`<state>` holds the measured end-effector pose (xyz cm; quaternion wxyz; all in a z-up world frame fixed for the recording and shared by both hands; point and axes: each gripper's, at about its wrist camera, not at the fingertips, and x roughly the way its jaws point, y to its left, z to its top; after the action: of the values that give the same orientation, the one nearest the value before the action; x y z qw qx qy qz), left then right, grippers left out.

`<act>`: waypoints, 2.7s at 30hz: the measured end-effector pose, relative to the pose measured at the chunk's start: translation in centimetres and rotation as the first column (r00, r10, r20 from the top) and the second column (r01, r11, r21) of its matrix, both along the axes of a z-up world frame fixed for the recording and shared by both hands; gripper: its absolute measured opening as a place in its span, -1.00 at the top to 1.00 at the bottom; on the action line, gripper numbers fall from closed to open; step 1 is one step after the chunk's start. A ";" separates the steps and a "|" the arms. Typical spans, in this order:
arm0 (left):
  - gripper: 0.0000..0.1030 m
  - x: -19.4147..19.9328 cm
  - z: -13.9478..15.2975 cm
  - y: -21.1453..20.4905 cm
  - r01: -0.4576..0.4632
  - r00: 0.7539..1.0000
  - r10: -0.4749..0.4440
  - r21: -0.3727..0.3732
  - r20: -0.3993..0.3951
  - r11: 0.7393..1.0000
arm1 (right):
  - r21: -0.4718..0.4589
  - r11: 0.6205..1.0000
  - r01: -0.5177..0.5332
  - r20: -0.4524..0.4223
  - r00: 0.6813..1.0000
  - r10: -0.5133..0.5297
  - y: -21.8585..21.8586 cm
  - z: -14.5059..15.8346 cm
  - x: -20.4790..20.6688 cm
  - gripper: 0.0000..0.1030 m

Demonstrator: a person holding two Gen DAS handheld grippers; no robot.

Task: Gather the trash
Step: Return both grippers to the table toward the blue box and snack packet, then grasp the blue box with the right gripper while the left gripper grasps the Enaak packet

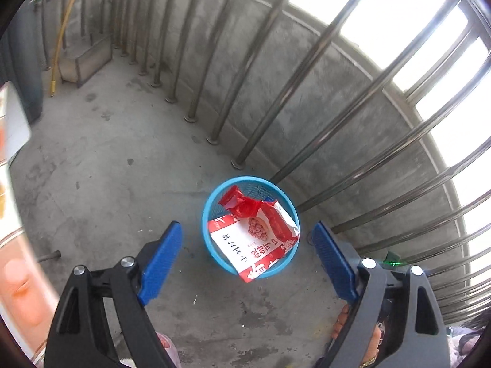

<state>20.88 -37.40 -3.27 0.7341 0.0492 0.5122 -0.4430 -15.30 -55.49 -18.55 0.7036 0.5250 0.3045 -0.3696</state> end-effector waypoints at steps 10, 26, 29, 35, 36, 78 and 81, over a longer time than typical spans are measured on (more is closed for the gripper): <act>-0.64 -1.4 4.4 16.2 -0.143 0.988 0.146 -0.060 0.051 0.988 | -0.163 0.969 -0.184 0.000 0.983 0.186 4.8 7.3 3.5 -0.30; -0.64 -1.9 5.4 44.4 -0.584 0.784 0.614 -0.226 0.091 0.780 | -0.313 0.720 -0.620 -0.048 0.767 0.640 18.0 16.9 18.1 -0.41; -0.64 -0.9 5.7 48.8 -0.655 0.720 0.690 -0.251 0.079 0.713 | -0.319 0.649 -0.690 -0.048 0.696 0.717 21.6 18.2 21.3 -0.41; -0.64 0.8 5.9 54.9 -0.727 0.631 0.772 -0.289 0.079 0.624 | -0.272 0.537 -0.798 -0.025 0.564 0.825 27.7 18.1 26.6 -0.41; -0.63 1.3 5.7 55.6 -0.736 0.620 0.781 -0.290 0.074 0.612 | -0.258 0.517 -0.816 -0.015 0.539 0.842 28.9 18.0 27.6 -0.41; 0.38 2.4 -1.1 57.0 -0.723 0.690 0.639 -0.276 -0.341 0.633 | 0.081 0.164 -0.983 0.097 0.171 0.981 42.8 11.9 40.6 0.94; 0.38 -0.6 -0.8 55.2 -0.677 0.732 0.583 -0.282 -0.352 0.680 | 0.077 0.163 -0.984 0.084 0.170 0.982 41.4 12.2 38.3 0.94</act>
<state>20.28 17.79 -4.09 0.7703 -0.3317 0.4803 -0.2567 22.98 -14.10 -6.39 0.7471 0.2467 0.5864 0.1925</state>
